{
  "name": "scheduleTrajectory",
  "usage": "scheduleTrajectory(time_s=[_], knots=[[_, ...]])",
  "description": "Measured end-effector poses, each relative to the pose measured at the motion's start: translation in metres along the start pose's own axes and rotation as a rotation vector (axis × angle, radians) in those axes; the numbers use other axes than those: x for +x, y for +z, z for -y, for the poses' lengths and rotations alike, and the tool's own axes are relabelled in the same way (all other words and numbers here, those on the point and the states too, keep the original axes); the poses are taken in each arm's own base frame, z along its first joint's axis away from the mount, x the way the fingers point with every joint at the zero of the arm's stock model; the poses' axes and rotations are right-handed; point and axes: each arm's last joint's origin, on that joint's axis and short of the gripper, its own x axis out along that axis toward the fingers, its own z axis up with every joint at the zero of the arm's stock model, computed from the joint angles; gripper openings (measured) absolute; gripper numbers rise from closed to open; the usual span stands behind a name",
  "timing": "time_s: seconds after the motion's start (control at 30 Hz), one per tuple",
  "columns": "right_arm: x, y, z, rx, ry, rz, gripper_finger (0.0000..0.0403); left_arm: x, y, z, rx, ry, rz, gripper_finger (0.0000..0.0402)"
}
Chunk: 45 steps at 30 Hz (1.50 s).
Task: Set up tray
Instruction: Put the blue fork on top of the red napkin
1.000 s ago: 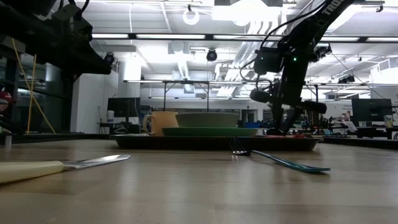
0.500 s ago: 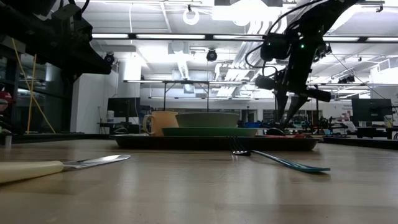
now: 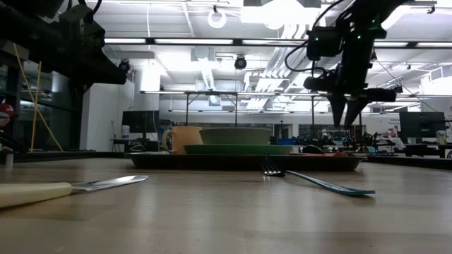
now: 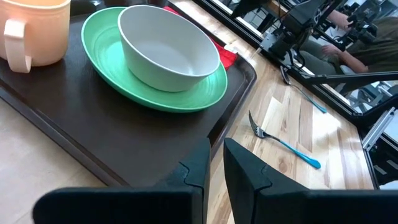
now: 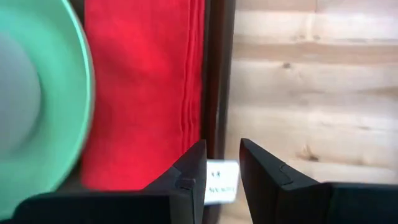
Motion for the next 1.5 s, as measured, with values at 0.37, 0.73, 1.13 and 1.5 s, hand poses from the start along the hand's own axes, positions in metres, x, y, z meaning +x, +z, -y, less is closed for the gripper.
scheduleTrajectory(time_s=[0.37,0.73,1.13,1.5], knots=[[-0.023,-0.033,0.003,-0.143,-0.006,-0.058,0.0074,0.0,0.001,0.0,-0.033,-0.005,0.005,0.0076],[-0.036,-0.067,0.008,-0.325,-0.087,-0.143,0.0074,0.0,0.0,0.002,-0.08,-0.05,-0.027,0.0076],[-0.046,-0.107,0.003,-0.457,-0.056,-0.192,0.0074,0.0,-0.002,0.004,-0.142,-0.14,-0.098,0.0076],[-0.057,-0.143,-0.02,-0.417,0.217,-0.181,0.0074,-0.001,-0.003,0.006,-0.182,-0.191,-0.143,0.0076]])
